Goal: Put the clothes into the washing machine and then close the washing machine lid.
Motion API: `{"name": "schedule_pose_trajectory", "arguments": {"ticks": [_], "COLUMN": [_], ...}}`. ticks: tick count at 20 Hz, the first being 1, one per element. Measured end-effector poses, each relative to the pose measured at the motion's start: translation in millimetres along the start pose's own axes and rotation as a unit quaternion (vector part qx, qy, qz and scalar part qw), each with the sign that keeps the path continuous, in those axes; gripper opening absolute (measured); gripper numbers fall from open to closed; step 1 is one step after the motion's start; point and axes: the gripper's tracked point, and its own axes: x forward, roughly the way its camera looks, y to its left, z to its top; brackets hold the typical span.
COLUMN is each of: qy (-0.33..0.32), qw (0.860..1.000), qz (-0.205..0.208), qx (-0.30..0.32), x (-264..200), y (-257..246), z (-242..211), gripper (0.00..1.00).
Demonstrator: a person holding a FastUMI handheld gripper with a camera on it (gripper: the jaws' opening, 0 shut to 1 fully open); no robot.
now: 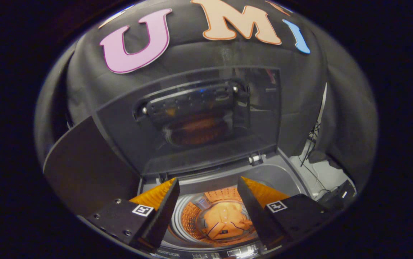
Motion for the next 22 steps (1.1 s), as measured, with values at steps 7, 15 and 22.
{"name": "schedule_pose_trajectory", "arguments": {"ticks": [7, 15, 22], "qy": [-0.052, -0.086, -0.140], "qw": [0.998, 0.996, 0.990], "qz": [-0.016, -0.018, 0.026], "qx": [-0.021, 0.005, 0.003], "x": [-19.6, -14.9, 9.6], "y": [0.3, 14.4, 47.9], "z": [93.2, 161.2, 205.0], "gripper": [0.98, 0.97, 0.98]}}
